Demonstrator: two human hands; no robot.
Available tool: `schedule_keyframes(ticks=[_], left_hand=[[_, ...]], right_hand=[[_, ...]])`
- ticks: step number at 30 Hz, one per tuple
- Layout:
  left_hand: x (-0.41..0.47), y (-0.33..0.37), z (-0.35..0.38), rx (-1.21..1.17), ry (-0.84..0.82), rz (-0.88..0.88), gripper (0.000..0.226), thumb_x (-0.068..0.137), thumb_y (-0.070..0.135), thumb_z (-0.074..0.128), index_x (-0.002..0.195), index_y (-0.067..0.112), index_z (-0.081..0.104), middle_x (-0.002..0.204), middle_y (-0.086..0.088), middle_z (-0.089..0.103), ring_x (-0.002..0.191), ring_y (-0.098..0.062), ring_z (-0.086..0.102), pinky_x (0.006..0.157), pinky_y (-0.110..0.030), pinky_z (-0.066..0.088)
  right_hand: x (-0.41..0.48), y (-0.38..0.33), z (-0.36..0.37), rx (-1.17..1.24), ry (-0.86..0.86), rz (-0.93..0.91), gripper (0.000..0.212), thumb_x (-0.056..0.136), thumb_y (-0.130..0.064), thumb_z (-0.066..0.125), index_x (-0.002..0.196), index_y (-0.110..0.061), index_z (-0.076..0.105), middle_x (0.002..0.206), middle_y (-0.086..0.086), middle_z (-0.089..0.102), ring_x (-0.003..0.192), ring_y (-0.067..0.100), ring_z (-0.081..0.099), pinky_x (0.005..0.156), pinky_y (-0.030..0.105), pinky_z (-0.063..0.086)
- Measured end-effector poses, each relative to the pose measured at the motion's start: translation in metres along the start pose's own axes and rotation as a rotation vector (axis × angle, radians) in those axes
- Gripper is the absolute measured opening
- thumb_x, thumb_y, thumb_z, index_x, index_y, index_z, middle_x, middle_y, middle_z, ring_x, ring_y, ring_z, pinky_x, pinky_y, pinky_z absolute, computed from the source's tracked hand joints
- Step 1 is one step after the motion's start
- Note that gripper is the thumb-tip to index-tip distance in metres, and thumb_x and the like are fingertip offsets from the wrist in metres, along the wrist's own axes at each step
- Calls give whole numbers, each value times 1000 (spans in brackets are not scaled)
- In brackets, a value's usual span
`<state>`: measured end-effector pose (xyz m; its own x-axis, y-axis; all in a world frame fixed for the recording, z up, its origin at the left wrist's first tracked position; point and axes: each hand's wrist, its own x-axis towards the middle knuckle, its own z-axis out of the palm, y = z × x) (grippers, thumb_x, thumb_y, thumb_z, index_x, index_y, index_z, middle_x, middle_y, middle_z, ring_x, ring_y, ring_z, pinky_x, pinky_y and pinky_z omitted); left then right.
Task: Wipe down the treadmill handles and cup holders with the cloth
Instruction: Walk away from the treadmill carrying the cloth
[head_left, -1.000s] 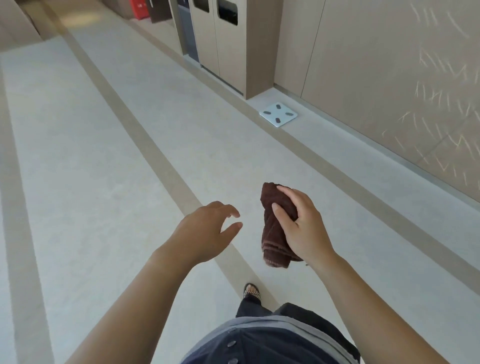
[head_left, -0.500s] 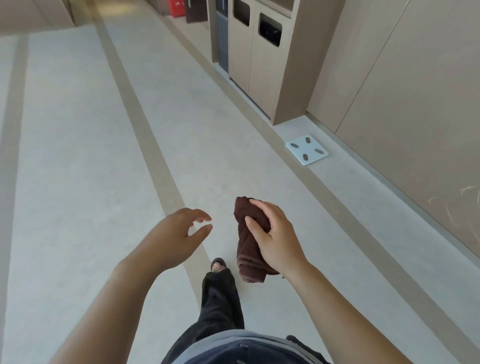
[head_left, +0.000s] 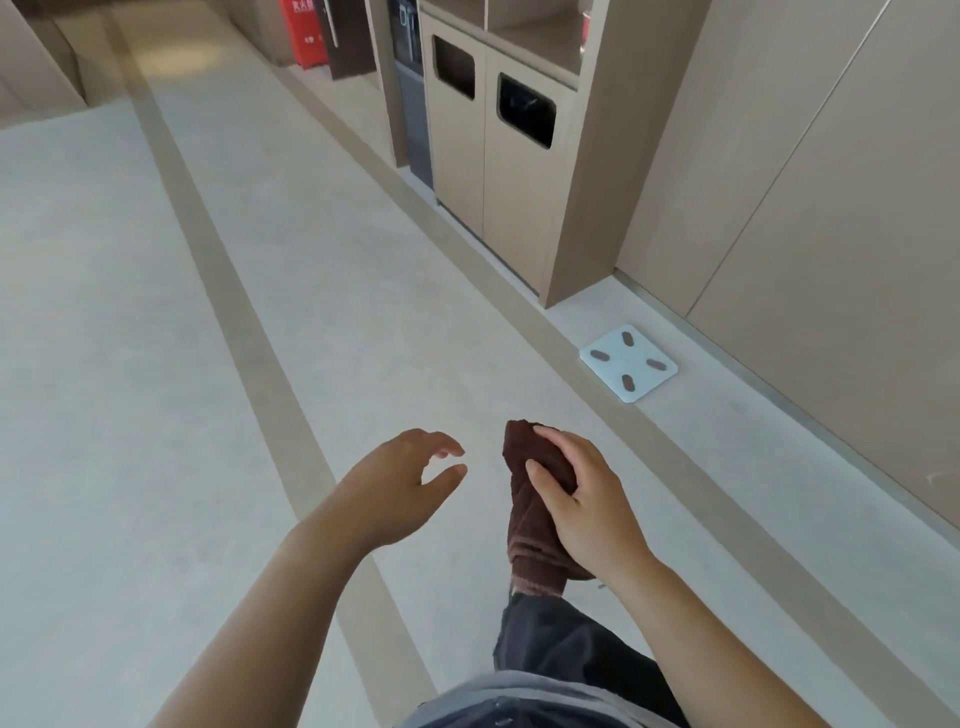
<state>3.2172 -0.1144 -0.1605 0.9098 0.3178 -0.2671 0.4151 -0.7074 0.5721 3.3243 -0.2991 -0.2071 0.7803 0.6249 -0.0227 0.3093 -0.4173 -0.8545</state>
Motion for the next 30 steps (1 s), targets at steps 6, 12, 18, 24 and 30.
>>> schedule_keyframes(ticks=[6, 12, 18, 24, 30], left_hand=[[172, -15, -41, 17, -40, 55, 28, 91, 44, 45, 117, 35, 54, 121, 14, 56, 105, -4, 53, 86, -24, 42], [324, -26, -126, 52, 43, 29, 29, 91, 44, 45, 117, 36, 53, 120, 15, 56, 104, -3, 53, 86, -25, 43], [439, -51, -194, 57, 207, 26, 32, 91, 46, 44, 122, 40, 48, 122, 15, 55, 104, -3, 53, 83, -22, 42], [565, -101, -258, 18, 228, 8, 34, 91, 45, 45, 125, 40, 45, 122, 14, 54, 105, -5, 53, 83, -24, 44], [705, -134, -365, 32, 259, 88, 32, 90, 45, 45, 121, 38, 50, 118, 16, 56, 99, -1, 53, 74, -17, 40]], right_hand=[[165, 26, -14, -26, 60, 20, 37, 93, -37, 51, 129, -32, 48, 131, -12, 50, 119, 2, 46, 99, 16, 34], [348, 17, -36, -18, 47, -4, 35, 93, -36, 52, 128, -34, 48, 129, -13, 51, 116, -2, 46, 93, 8, 32], [509, -15, -20, -7, -49, -85, 35, 93, -34, 52, 128, -34, 49, 127, -16, 50, 115, -3, 45, 93, 5, 30], [665, -31, 13, -22, -92, -125, 36, 93, -33, 53, 129, -32, 49, 129, -14, 50, 117, -2, 45, 93, 2, 28], [812, -59, 25, -27, -21, -103, 36, 93, -36, 52, 129, -34, 48, 126, -18, 50, 116, -3, 45, 100, 13, 33]])
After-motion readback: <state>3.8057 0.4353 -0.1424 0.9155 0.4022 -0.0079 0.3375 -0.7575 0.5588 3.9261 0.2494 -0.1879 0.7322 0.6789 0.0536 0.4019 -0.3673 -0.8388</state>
